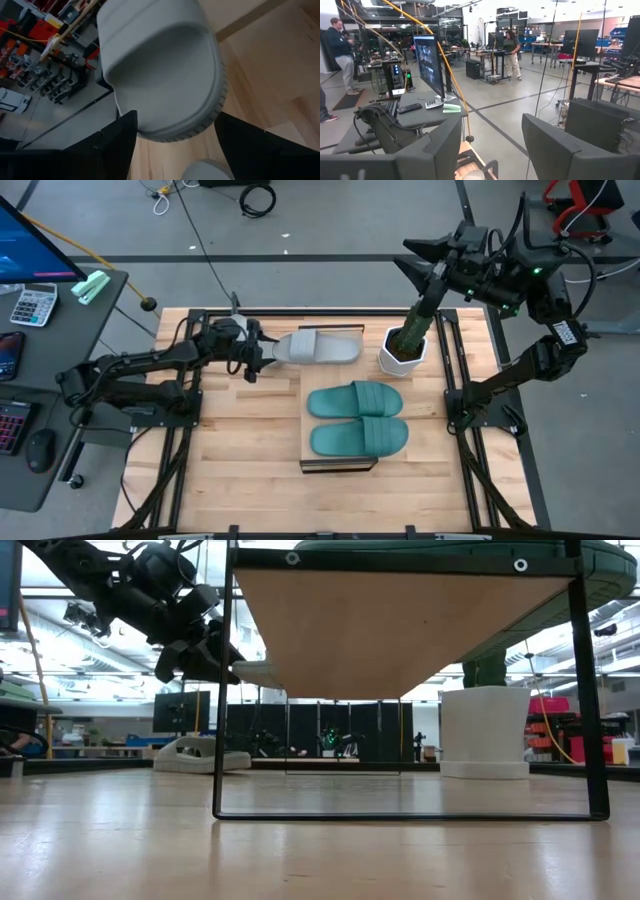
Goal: Pick and place slides into the shelf
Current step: Put the bottom gray slide on the shelf, then put the gray slide on the shelf
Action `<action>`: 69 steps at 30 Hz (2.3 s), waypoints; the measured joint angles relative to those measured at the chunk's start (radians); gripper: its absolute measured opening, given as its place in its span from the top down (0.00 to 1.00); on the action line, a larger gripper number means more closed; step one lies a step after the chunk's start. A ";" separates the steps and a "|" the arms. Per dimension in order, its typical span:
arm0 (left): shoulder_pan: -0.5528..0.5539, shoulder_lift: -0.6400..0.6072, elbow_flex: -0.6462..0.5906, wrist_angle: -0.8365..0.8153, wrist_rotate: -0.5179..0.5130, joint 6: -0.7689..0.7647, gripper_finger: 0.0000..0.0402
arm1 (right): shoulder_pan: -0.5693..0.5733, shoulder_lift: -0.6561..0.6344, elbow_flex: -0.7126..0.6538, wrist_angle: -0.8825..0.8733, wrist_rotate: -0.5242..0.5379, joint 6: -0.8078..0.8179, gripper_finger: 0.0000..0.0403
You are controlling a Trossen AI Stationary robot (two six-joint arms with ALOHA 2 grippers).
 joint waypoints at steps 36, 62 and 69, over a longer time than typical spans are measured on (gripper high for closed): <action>0.253 -0.281 0.118 -0.434 -0.263 -0.608 0.37 | 0.000 0.000 0.000 -0.023 -0.051 -0.029 0.47; 0.686 0.466 0.671 -1.025 -0.038 -0.909 0.47 | 0.000 0.000 0.000 -0.112 -0.280 -0.074 0.47; 0.630 0.544 0.672 -0.964 -0.235 -1.006 0.53 | 0.000 0.000 0.000 -0.149 -0.299 -0.082 0.47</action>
